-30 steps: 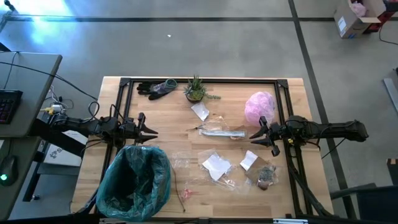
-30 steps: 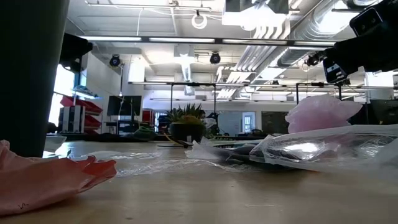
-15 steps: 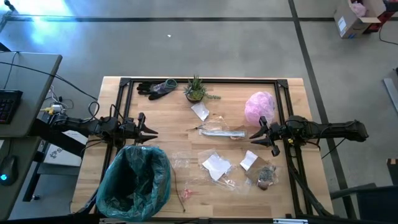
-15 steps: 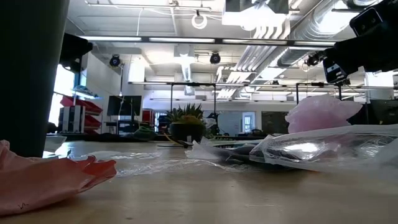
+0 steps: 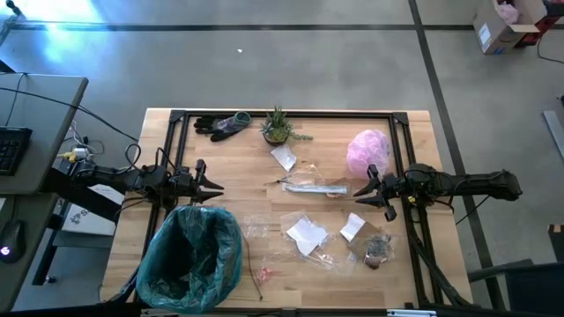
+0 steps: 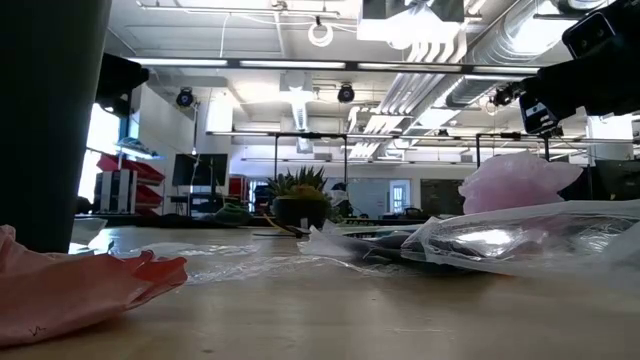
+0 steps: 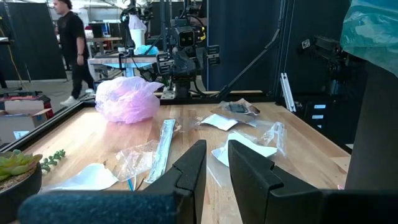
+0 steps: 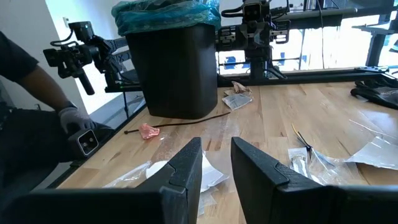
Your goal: Place trash/remove bag and relplace
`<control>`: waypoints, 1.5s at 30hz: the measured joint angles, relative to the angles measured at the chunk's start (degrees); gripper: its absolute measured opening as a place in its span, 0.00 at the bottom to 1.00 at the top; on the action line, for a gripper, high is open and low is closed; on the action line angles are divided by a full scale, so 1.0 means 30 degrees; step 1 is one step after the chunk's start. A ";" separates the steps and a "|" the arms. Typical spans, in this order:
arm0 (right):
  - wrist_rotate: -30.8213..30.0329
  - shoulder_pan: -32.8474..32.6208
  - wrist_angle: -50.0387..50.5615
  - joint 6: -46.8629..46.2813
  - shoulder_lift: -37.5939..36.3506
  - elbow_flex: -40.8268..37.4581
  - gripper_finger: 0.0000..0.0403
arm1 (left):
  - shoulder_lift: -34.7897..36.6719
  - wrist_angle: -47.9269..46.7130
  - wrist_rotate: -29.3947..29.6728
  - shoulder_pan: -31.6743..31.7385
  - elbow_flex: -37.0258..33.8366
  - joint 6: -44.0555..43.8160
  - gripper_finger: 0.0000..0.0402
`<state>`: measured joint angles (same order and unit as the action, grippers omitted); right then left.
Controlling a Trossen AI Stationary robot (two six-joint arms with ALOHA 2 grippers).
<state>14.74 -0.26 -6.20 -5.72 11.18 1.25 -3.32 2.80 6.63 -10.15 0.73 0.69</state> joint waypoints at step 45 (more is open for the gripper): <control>-0.4869 0.0016 -0.4768 -0.4155 0.0051 -0.0005 0.18 | -0.0005 0.0013 0.0002 0.0000 -0.0005 0.0000 0.13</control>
<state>0.14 -0.21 -20.50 -18.18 11.33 1.23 -3.33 2.84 6.63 -10.15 0.71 0.69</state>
